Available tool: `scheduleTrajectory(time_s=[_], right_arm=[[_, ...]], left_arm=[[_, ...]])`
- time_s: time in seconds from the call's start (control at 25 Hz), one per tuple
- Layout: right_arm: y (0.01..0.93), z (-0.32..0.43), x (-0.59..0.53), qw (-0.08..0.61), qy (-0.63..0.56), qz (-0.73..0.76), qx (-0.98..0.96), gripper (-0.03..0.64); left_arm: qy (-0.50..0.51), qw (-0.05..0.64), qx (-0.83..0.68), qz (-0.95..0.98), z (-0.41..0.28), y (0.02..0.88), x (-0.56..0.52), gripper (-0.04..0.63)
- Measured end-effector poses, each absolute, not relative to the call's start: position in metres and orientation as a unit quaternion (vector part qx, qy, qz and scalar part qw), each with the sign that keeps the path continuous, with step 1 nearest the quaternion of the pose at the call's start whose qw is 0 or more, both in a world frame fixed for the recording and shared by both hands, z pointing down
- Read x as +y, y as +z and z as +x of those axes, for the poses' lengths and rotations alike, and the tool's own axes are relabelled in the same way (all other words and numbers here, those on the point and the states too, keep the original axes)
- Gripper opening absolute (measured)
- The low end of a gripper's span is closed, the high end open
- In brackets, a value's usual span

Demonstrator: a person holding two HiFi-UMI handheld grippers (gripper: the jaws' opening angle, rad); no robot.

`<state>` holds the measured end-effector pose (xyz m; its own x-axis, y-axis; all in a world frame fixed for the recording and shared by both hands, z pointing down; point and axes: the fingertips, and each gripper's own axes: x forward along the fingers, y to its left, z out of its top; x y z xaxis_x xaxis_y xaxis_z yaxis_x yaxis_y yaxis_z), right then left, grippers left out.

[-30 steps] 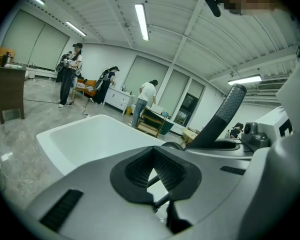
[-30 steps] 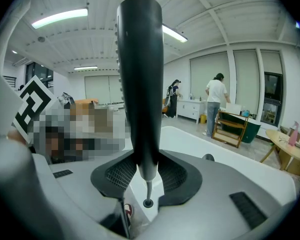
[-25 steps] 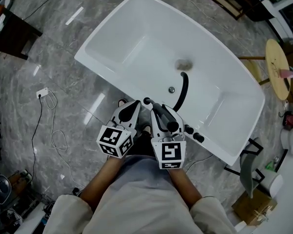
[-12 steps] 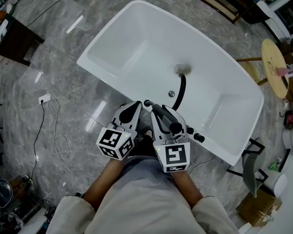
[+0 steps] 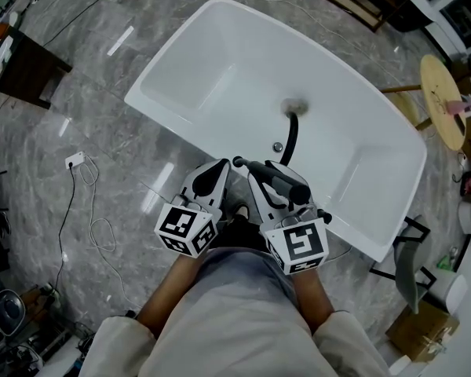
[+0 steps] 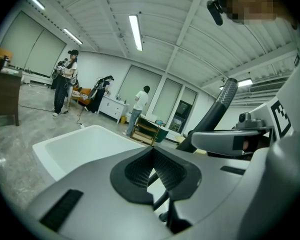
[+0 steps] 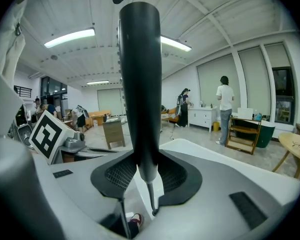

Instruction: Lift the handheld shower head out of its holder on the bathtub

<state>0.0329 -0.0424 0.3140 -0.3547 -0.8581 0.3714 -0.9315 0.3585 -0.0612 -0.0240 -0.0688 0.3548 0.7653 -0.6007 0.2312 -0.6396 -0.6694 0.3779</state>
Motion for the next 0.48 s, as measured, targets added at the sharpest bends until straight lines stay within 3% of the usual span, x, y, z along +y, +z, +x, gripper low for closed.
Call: scheduleTrajectory(time_s=[0.48], right_arm=[[0.309,0.027,-0.041,0.155,0.114,0.507,-0.84,0.14]], left_arm=[[0.048,0.191,-0.32,0.927,-0.014,0.33,-0.074,0.005]])
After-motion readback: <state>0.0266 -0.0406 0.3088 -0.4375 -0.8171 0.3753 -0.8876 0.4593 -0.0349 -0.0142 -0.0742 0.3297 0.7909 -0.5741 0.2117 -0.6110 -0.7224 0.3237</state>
